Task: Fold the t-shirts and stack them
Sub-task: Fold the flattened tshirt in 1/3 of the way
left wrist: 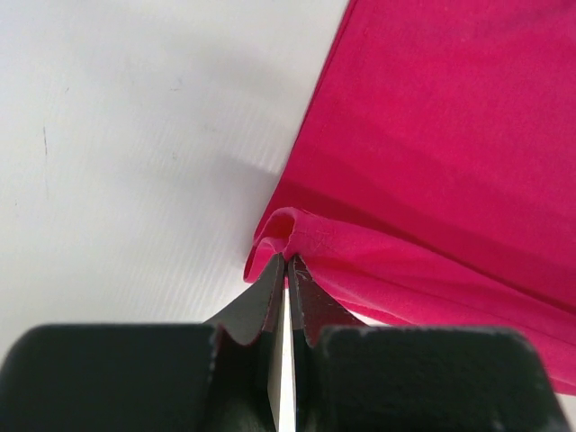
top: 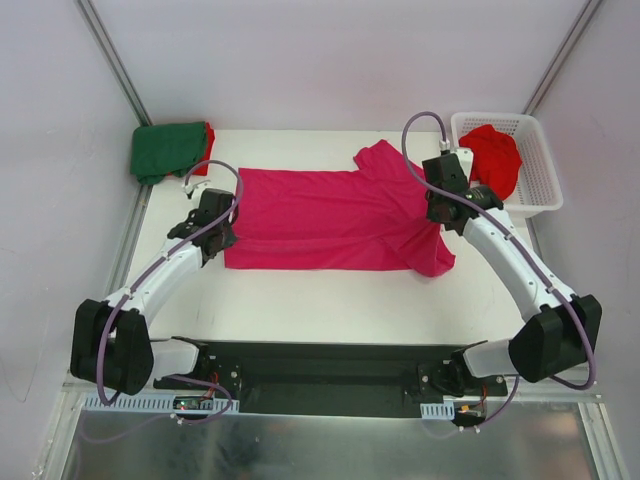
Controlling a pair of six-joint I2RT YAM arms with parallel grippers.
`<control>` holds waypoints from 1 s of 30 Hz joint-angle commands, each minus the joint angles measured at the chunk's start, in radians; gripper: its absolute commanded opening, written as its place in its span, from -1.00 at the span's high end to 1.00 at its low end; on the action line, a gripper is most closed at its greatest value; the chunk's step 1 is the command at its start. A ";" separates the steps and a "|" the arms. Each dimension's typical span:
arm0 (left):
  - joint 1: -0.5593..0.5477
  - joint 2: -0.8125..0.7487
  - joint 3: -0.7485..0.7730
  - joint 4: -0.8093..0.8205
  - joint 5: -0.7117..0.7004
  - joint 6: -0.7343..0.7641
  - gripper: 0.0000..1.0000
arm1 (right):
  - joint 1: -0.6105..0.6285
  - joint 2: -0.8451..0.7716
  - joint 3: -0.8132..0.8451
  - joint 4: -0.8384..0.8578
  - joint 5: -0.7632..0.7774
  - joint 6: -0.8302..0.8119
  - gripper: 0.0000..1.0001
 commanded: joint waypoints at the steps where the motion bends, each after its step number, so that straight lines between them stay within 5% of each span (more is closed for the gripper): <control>1: 0.014 0.037 0.050 0.038 -0.029 0.025 1.00 | -0.024 0.021 0.052 0.037 -0.027 -0.032 0.98; 30: 0.022 0.271 0.140 0.124 -0.022 0.051 1.00 | -0.078 0.243 0.190 0.070 -0.078 -0.066 0.98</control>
